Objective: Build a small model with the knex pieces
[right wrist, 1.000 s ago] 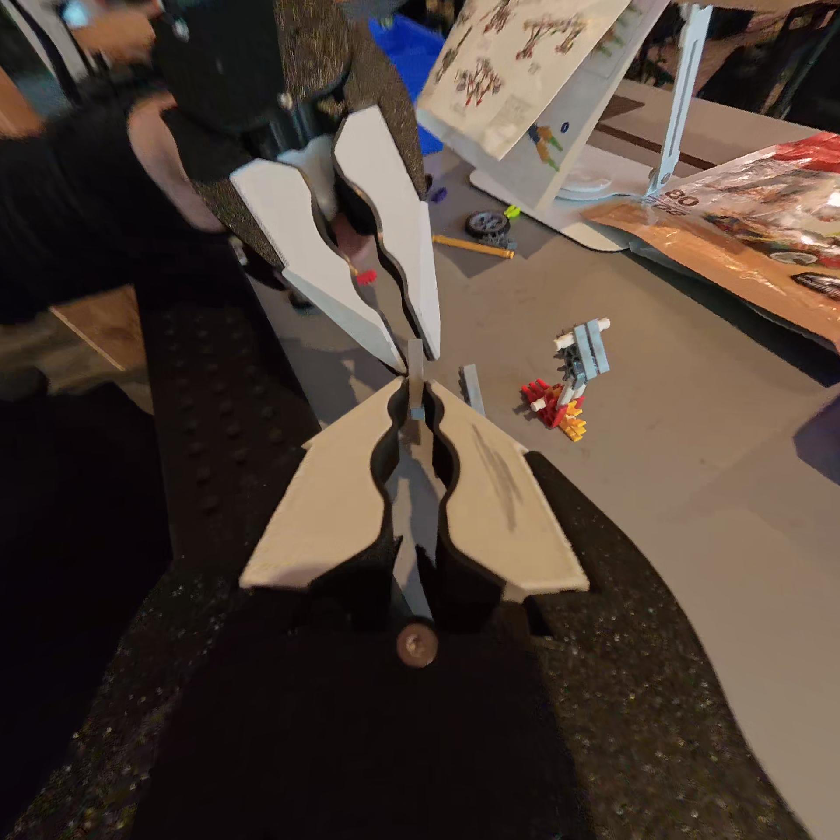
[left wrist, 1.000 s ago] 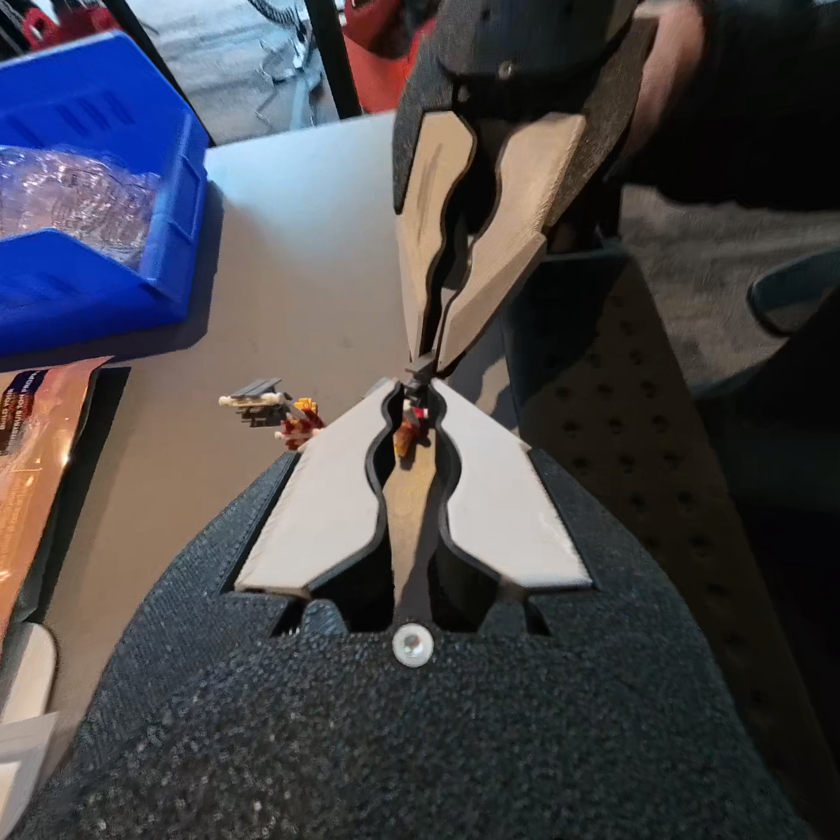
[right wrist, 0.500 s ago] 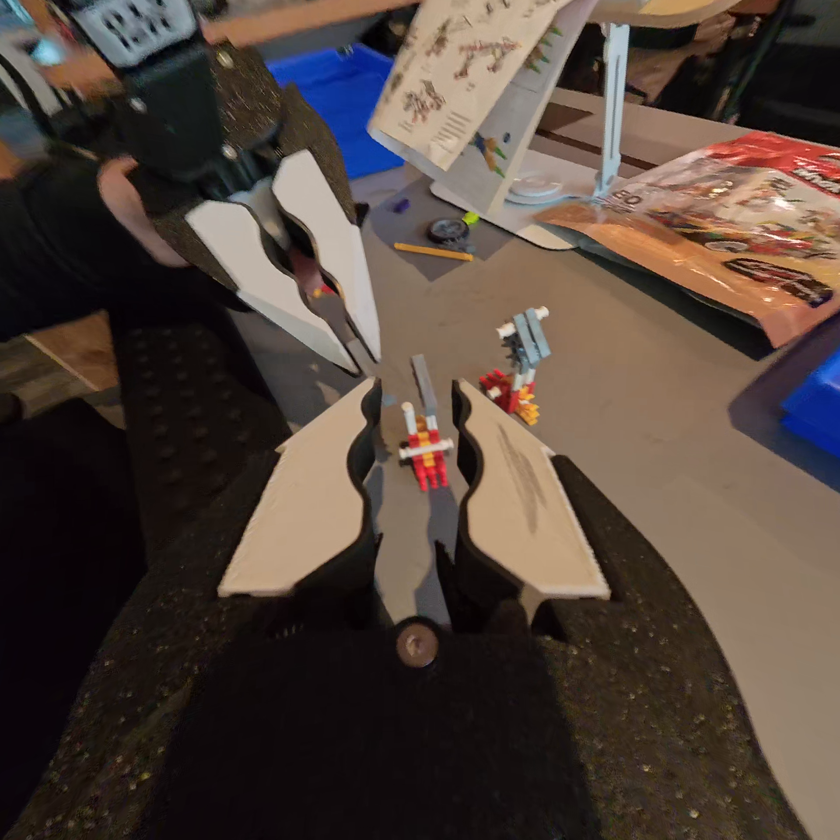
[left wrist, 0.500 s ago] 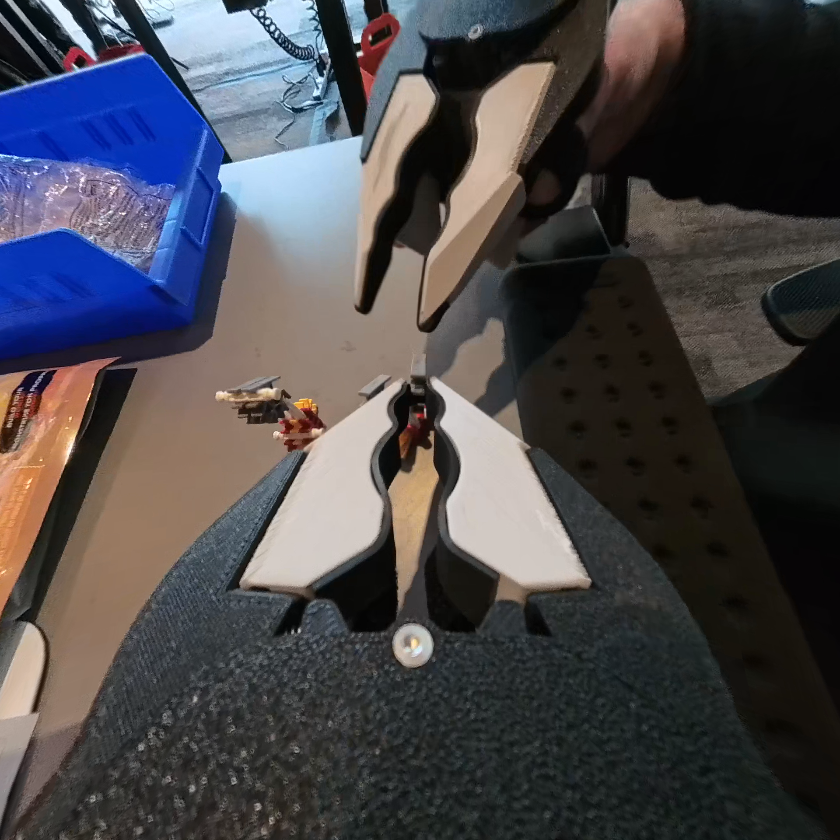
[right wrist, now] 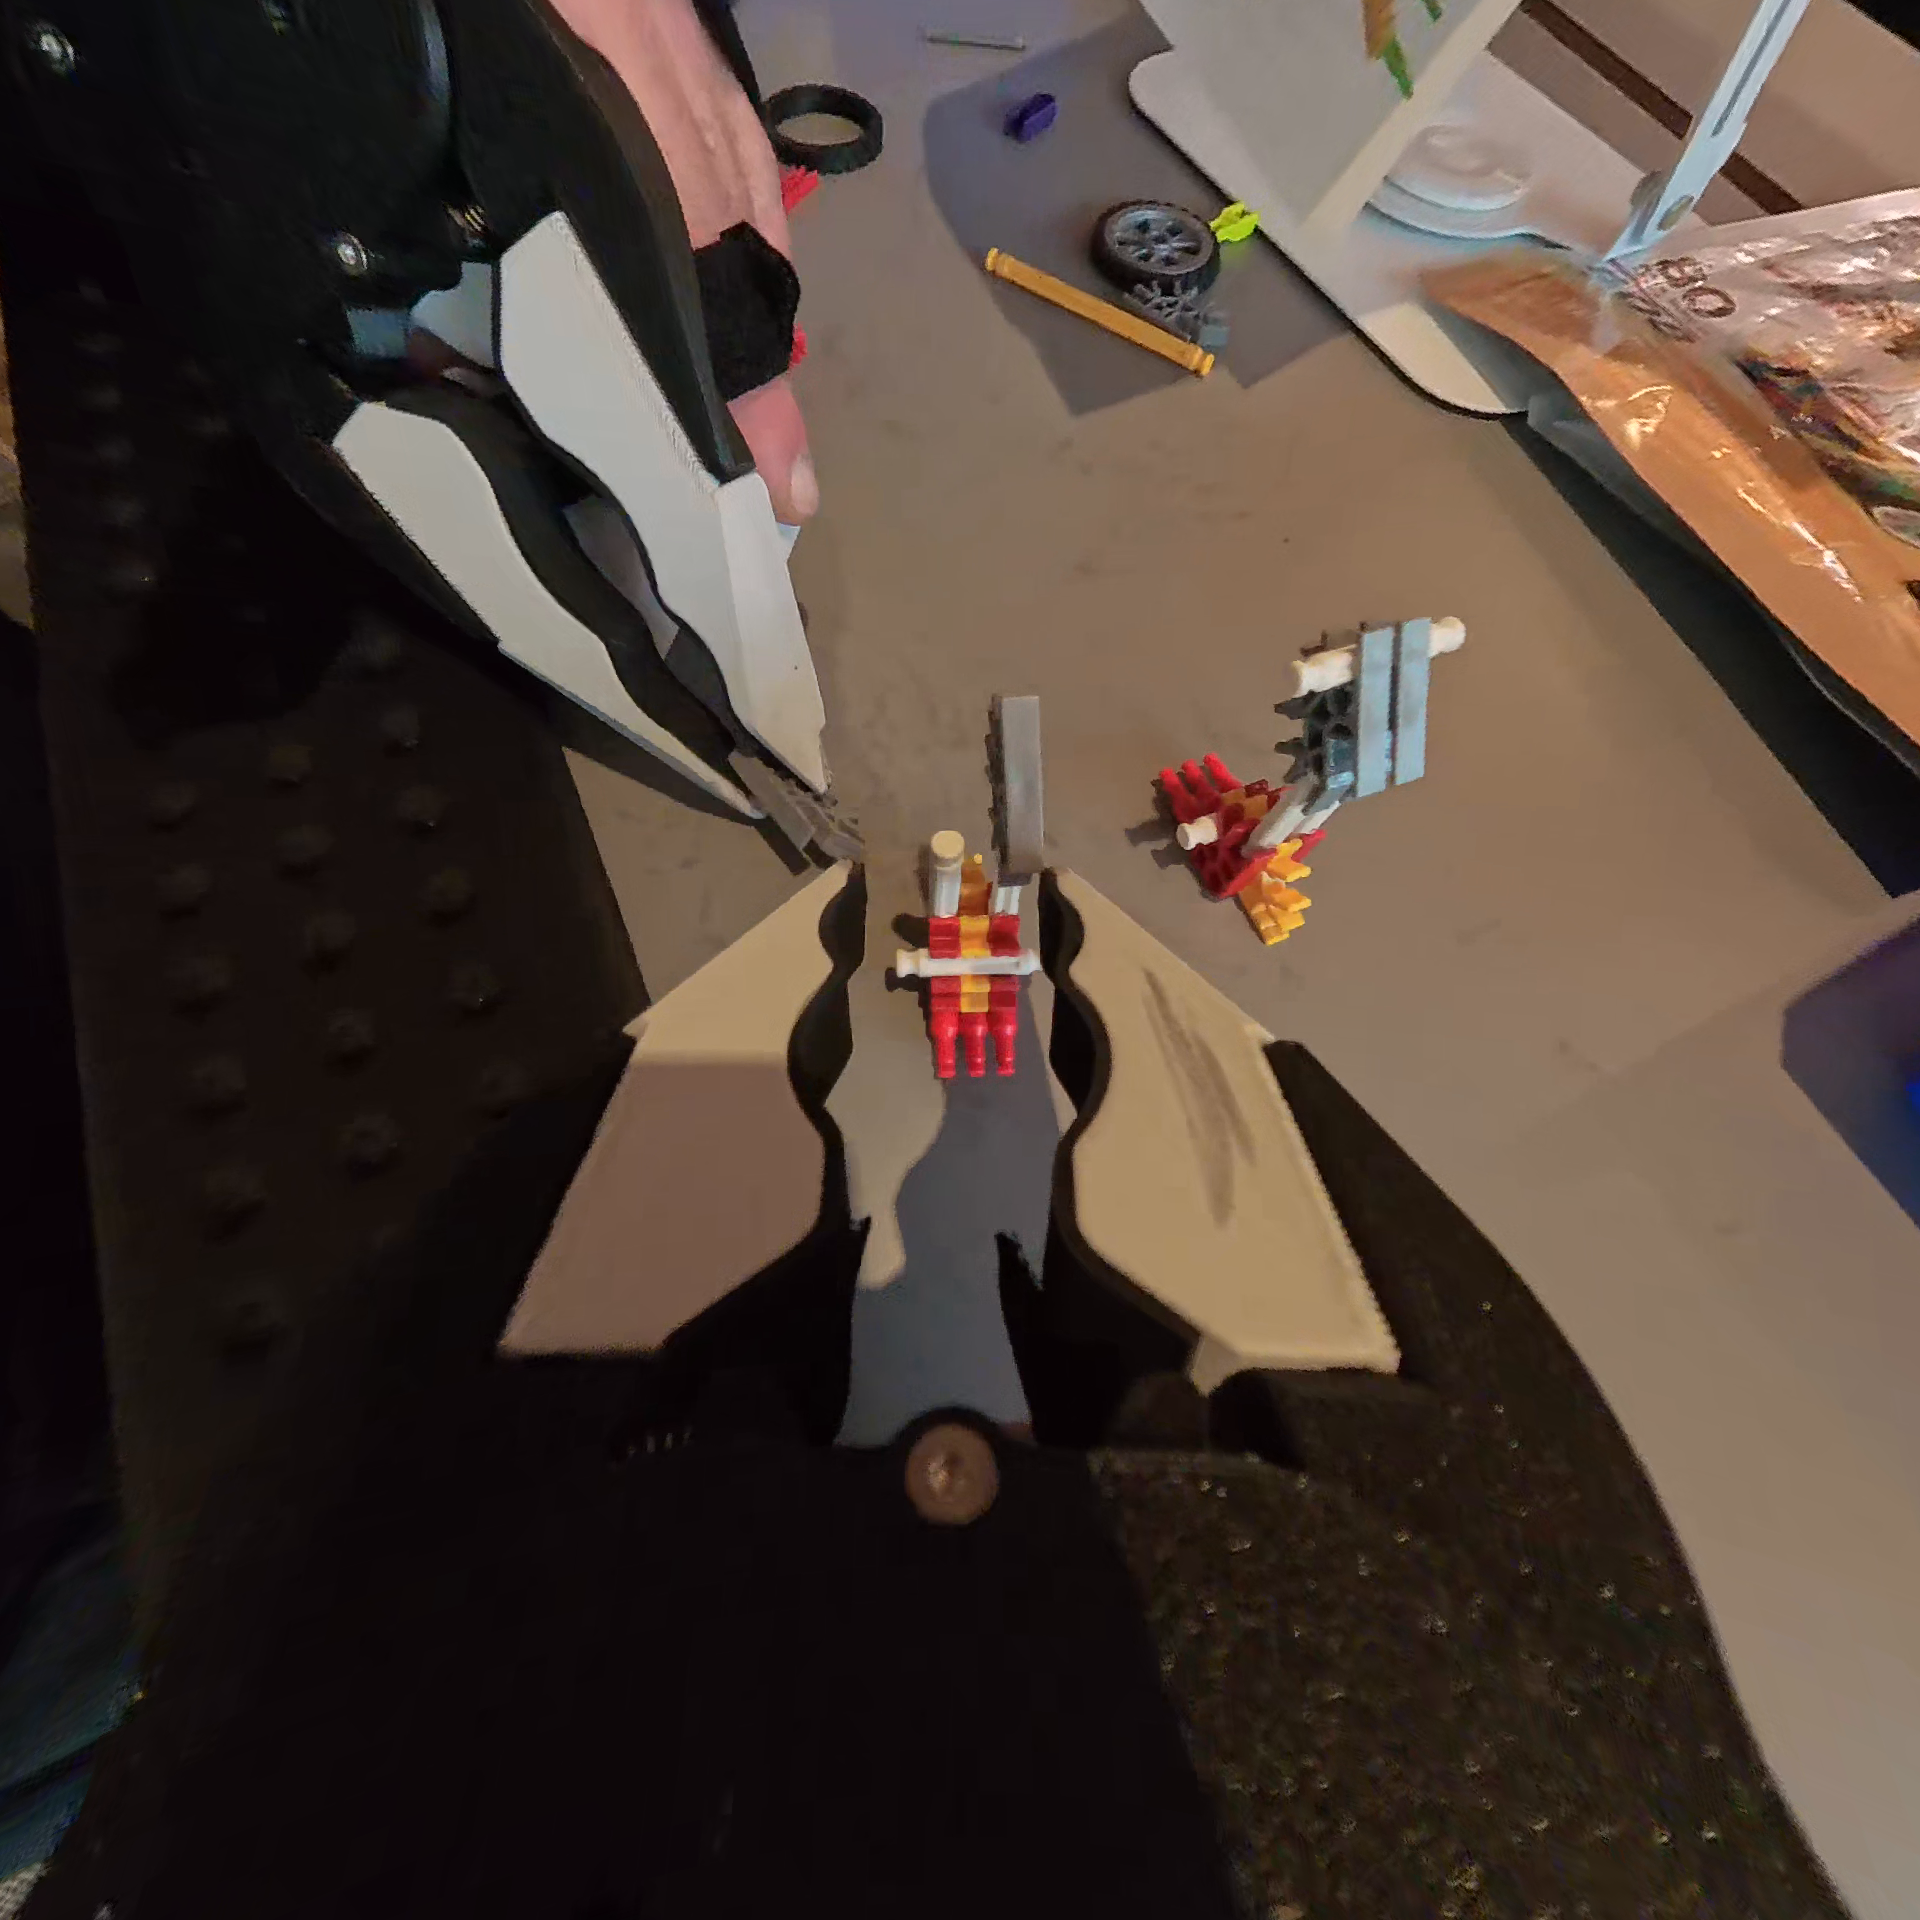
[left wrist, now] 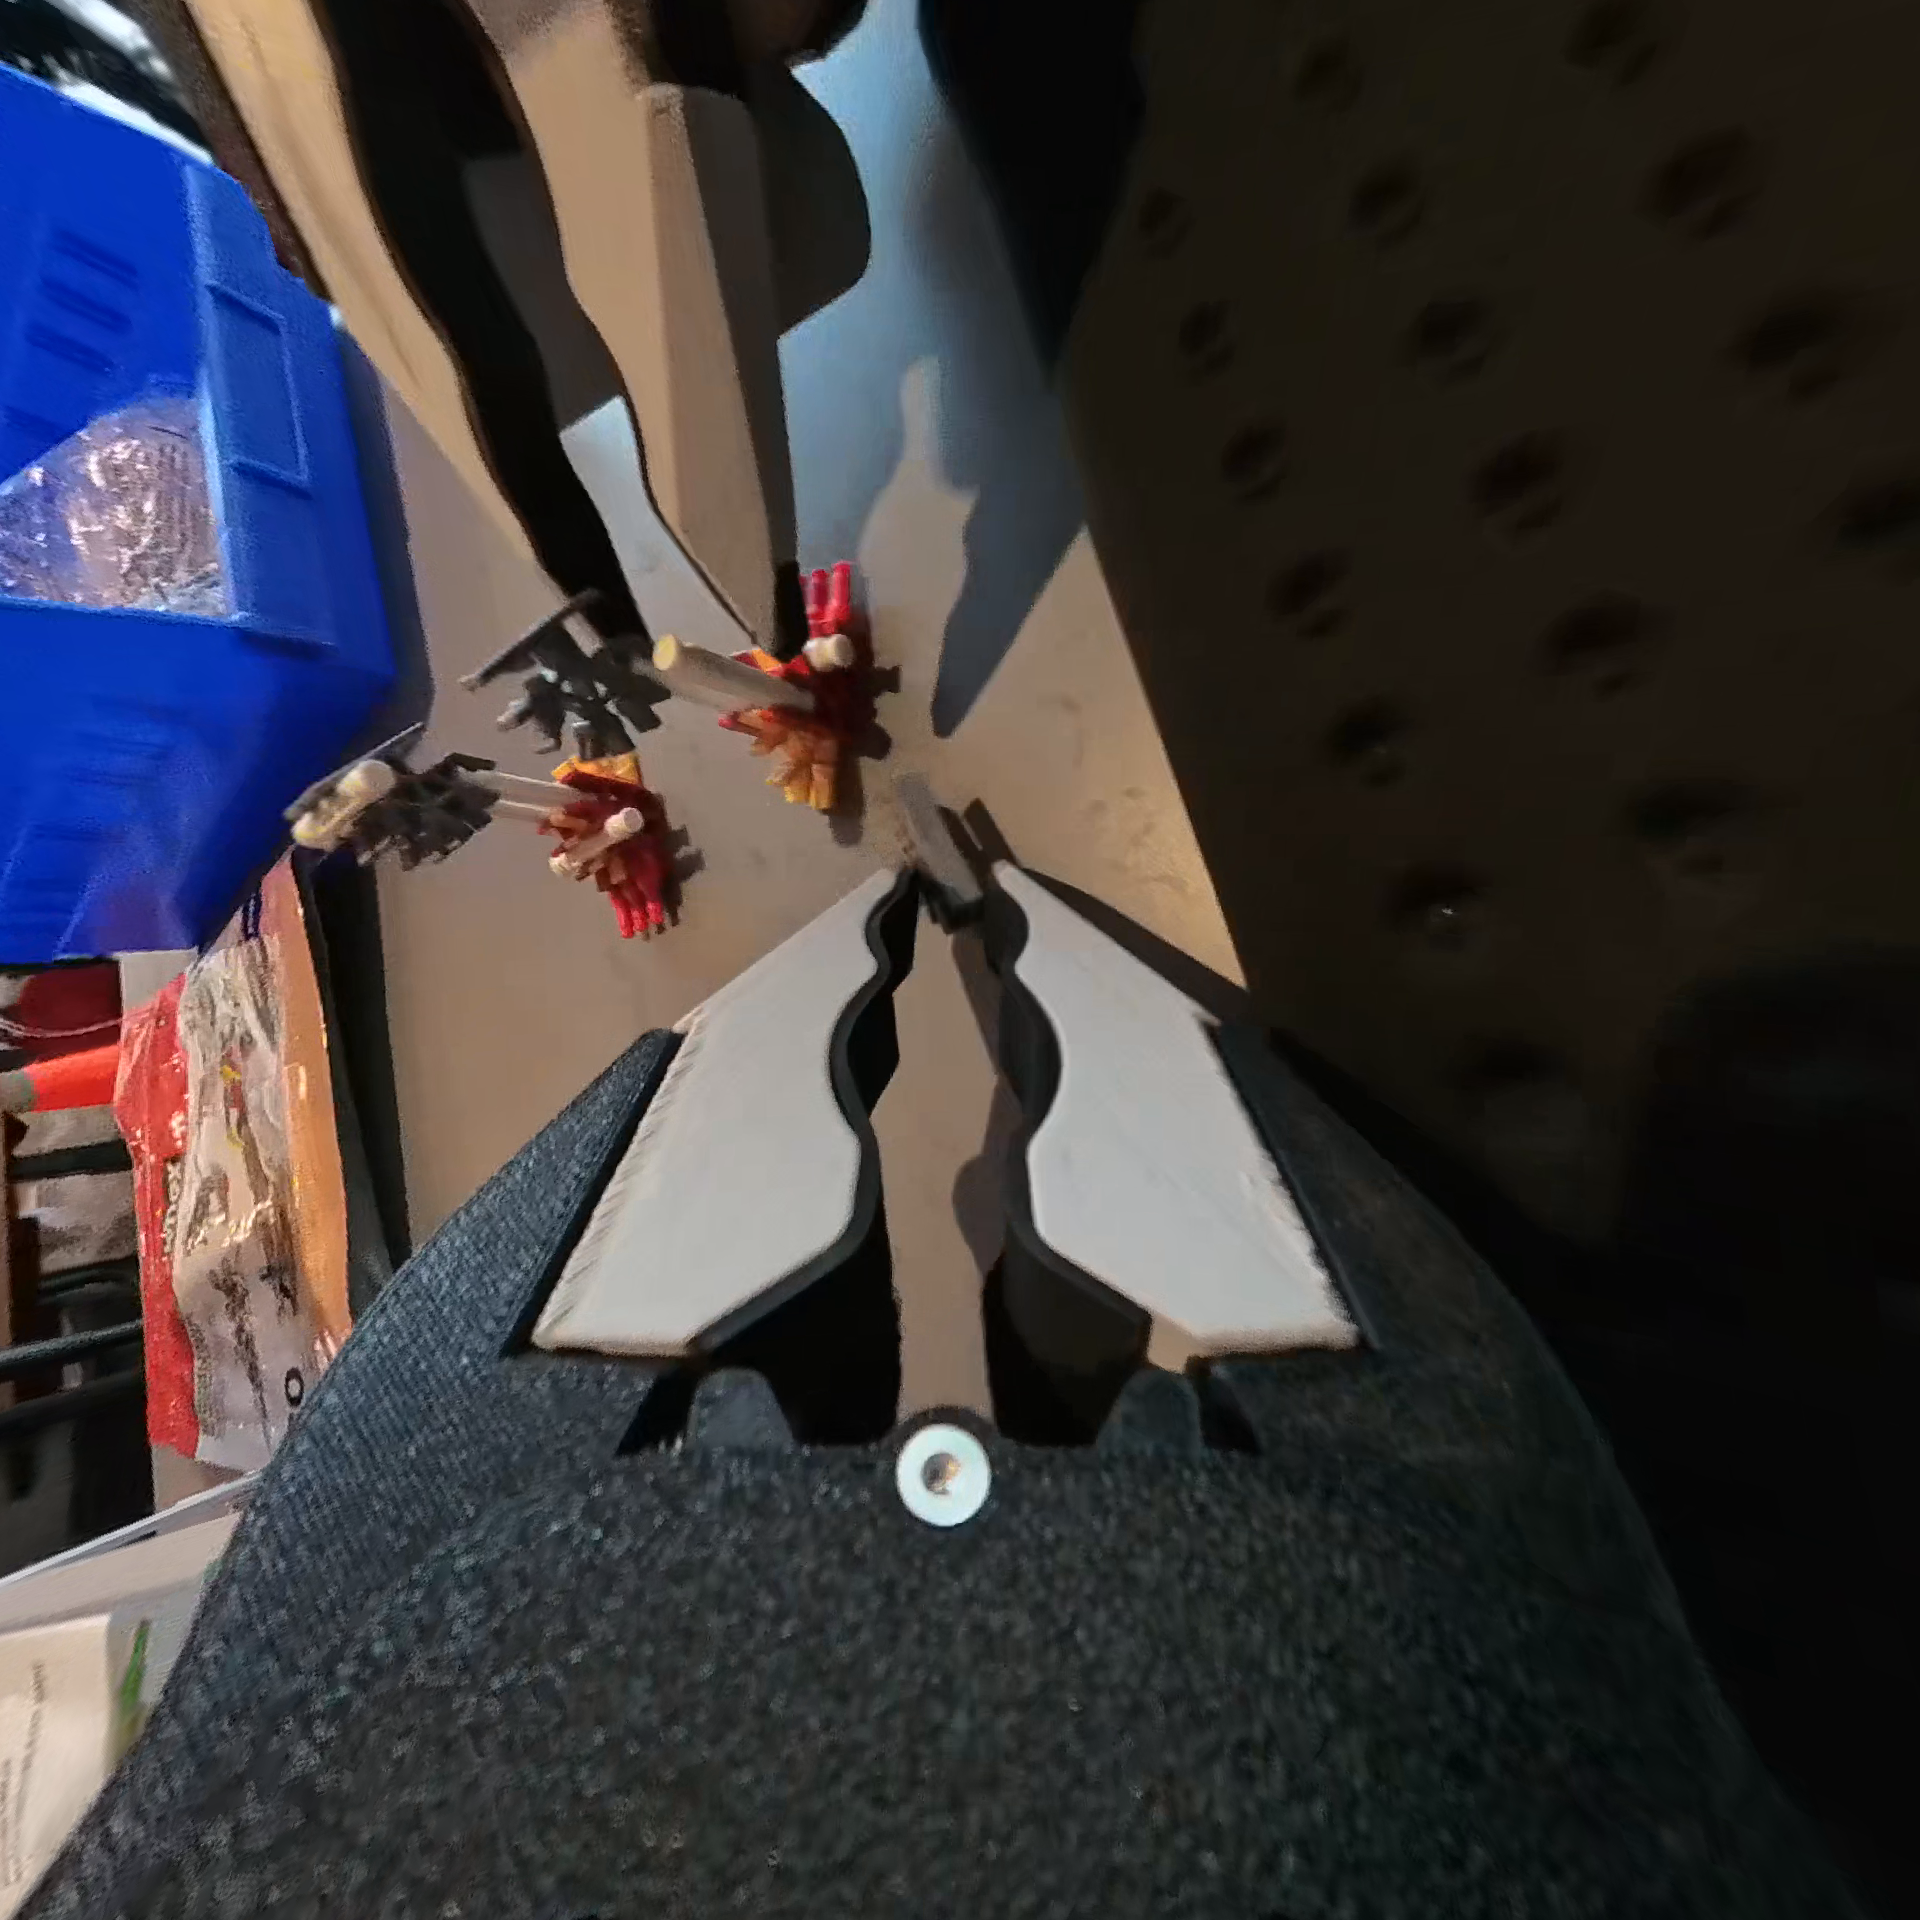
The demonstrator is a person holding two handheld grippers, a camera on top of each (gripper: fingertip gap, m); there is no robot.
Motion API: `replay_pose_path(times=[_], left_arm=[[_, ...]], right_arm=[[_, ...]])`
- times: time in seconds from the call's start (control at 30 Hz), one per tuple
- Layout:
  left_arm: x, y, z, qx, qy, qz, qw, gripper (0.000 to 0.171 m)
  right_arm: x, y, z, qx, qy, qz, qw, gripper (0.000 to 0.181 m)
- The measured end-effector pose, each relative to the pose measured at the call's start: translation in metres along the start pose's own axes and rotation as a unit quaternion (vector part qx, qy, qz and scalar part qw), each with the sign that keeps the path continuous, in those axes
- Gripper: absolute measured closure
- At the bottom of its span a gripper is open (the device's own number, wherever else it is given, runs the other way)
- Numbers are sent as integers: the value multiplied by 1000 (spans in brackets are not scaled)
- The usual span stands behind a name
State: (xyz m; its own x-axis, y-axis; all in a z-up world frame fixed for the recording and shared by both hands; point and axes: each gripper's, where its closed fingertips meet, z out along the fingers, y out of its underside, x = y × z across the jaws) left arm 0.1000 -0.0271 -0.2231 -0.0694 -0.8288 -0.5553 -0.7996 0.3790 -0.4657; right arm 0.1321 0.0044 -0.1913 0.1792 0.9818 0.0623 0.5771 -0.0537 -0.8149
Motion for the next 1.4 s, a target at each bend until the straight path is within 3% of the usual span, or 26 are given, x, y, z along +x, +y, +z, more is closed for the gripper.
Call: replay_pose_path(times=[0.37,0.63,0.77,1.0,1.13,1.3,1.4], left_arm=[[6,5,-11,11,7,-2,1000,151],[-9,-2,-30,43,17,-72,996,130],[-30,-14,-30,53,-23,-84,995,130],[-12,-26,-8,40,14,-53,998,131],[-11,-19,-2,13,6,-40,999,147],[-13,-15,-8,9,4,-62,998,141],[-13,-10,-12,4,7,-84,996,140]], right_arm=[[-8,0,-1,-27,36,-47,998,149],[-19,2,-1,-51,38,-76,995,150],[-23,2,3,-58,32,-81,995,151],[-19,6,7,-64,34,-74,995,155],[-15,7,9,-64,37,-71,995,155],[-4,1,7,-58,51,-48,996,154],[4,-1,3,-56,63,-30,996,144]])
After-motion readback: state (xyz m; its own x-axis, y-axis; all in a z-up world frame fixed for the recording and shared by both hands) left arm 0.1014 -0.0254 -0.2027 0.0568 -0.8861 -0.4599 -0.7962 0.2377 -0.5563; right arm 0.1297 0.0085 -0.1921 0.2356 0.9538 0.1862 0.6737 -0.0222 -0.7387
